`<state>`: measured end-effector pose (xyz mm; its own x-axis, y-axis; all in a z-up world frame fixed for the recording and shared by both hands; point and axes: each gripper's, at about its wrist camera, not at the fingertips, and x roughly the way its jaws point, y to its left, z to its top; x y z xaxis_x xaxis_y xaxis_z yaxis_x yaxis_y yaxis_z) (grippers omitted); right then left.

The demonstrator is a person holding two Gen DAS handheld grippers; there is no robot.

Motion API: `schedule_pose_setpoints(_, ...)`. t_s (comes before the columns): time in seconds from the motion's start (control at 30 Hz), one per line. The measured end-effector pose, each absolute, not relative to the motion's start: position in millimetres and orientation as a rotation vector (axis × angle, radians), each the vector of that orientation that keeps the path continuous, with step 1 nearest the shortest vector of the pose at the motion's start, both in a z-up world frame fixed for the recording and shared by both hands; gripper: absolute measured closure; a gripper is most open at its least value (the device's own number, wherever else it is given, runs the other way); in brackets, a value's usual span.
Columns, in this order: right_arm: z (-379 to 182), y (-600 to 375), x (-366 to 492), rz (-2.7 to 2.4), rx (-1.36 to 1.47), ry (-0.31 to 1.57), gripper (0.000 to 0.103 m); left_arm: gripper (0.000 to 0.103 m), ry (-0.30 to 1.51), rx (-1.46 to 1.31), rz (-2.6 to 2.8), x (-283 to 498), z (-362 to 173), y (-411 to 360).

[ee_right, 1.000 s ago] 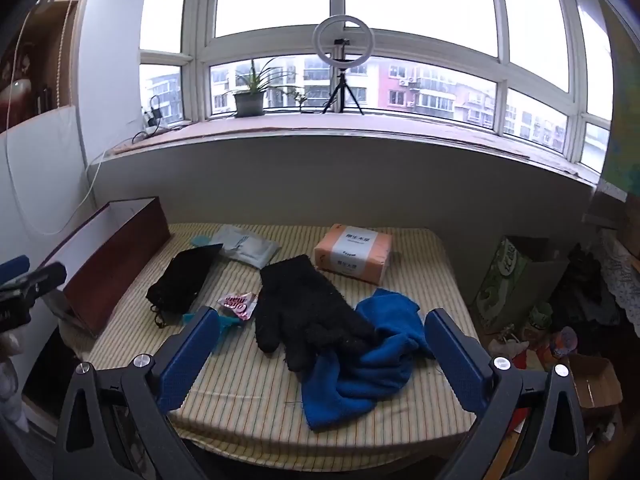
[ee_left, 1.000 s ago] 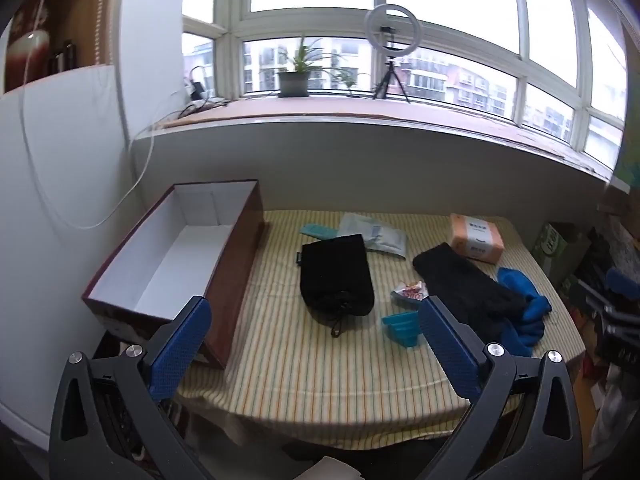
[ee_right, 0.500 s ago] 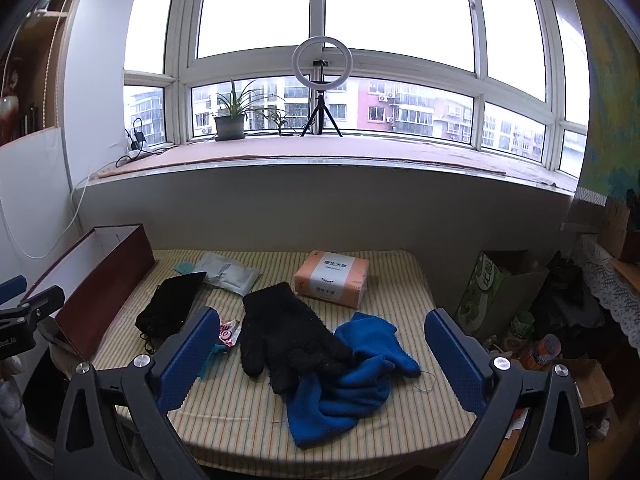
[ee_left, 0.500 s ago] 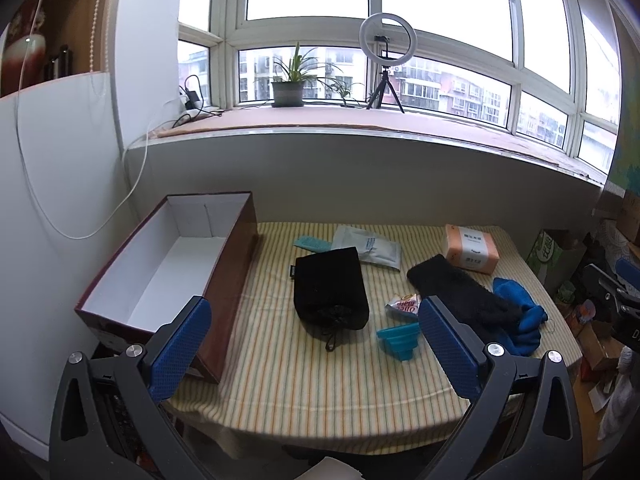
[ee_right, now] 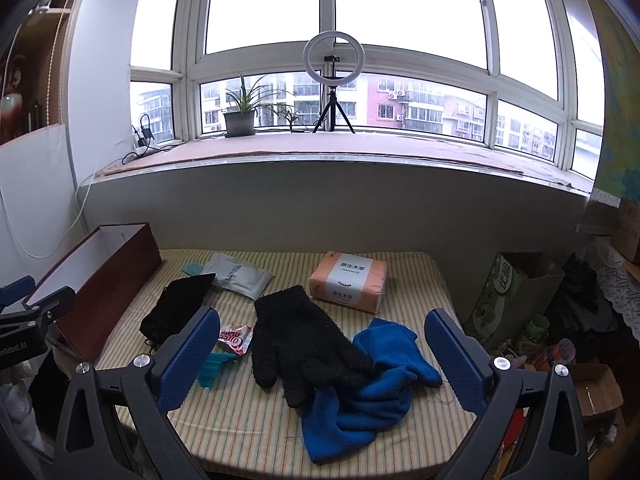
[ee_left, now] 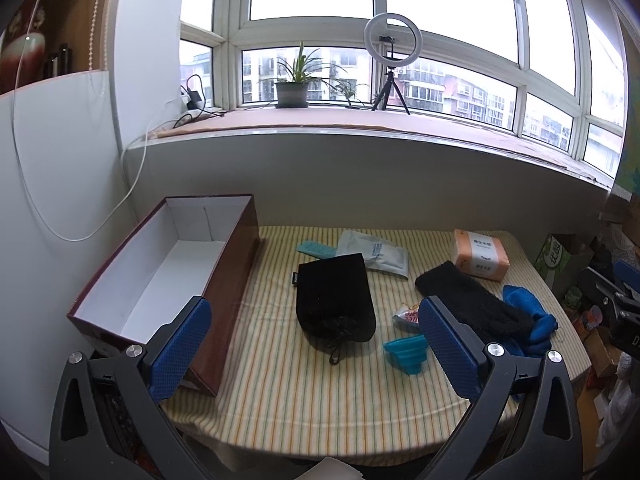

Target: Organize soft objects

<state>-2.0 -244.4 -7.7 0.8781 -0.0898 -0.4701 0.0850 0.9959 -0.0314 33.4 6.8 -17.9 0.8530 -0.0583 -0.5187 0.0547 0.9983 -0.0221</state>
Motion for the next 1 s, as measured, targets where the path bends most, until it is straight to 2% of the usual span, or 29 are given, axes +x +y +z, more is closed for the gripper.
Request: schedule_pose_setpoints(1.0, -27, -254, 21, -0.103, -0.002, 0.537, 0.002, 0.000, 0.580, 0.019, -0.059, 52, -32, 3)
